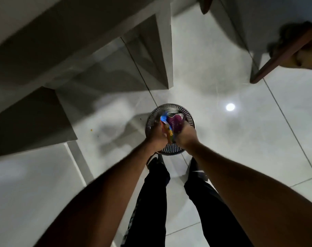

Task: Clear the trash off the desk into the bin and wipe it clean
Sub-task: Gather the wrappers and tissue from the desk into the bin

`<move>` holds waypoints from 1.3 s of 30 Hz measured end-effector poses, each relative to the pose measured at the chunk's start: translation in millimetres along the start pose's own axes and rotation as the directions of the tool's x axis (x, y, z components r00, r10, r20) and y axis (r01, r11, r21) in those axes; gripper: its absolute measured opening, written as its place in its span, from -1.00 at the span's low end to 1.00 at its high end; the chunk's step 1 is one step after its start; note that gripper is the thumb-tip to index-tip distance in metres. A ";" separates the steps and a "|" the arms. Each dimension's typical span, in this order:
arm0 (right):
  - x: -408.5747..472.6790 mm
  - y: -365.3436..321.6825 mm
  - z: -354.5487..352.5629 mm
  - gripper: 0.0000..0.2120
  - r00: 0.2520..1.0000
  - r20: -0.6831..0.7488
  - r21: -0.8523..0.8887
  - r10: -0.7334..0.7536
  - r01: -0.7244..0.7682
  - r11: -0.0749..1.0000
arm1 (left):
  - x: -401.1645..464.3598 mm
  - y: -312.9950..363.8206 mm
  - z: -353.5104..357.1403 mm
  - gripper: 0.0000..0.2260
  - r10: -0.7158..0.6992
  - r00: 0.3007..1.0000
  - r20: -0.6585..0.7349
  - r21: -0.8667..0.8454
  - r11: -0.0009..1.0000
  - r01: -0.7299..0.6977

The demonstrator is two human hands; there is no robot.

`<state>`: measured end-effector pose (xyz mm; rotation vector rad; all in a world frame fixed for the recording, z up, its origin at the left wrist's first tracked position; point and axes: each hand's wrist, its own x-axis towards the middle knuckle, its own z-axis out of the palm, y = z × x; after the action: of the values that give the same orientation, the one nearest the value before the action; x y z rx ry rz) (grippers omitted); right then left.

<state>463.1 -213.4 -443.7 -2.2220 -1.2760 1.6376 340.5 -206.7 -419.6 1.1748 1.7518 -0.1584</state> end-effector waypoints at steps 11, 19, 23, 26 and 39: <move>-190.0 -118.8 -129.5 -0.84 0.903 -0.294 0.145 -0.314 0.367 0.919 | -214.1 81.8 -158.7 -0.70 0.451 0.858 -0.247 0.056 0.890 -0.452; -289.1 -293.0 -204.7 -0.90 0.563 -0.546 -0.148 -0.620 0.664 0.733 | -320.0 164.5 -307.2 -0.87 0.651 0.715 -0.256 -0.041 0.732 -0.681; -279.8 -397.1 -227.4 -0.80 0.508 -0.502 -0.298 -0.700 0.658 0.691 | -289.7 170.0 -391.1 -0.87 0.615 0.604 -0.508 0.319 0.785 -0.531; -245.8 -470.1 -236.0 -0.68 0.585 -0.370 -0.435 -0.722 0.578 0.691 | -247.4 165.3 -445.9 -0.57 0.507 0.680 -0.530 0.473 0.842 -0.260; -122.7 -534.8 -181.8 -0.74 0.625 -0.088 -0.875 -0.776 0.323 0.360 | -173.9 135.8 -493.2 -0.85 0.550 0.681 -0.483 0.445 0.824 -0.349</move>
<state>306.7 117.7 3.6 -1.8259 -2.5294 0.0996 134.4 34.8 17.5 2.0484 1.9281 0.2820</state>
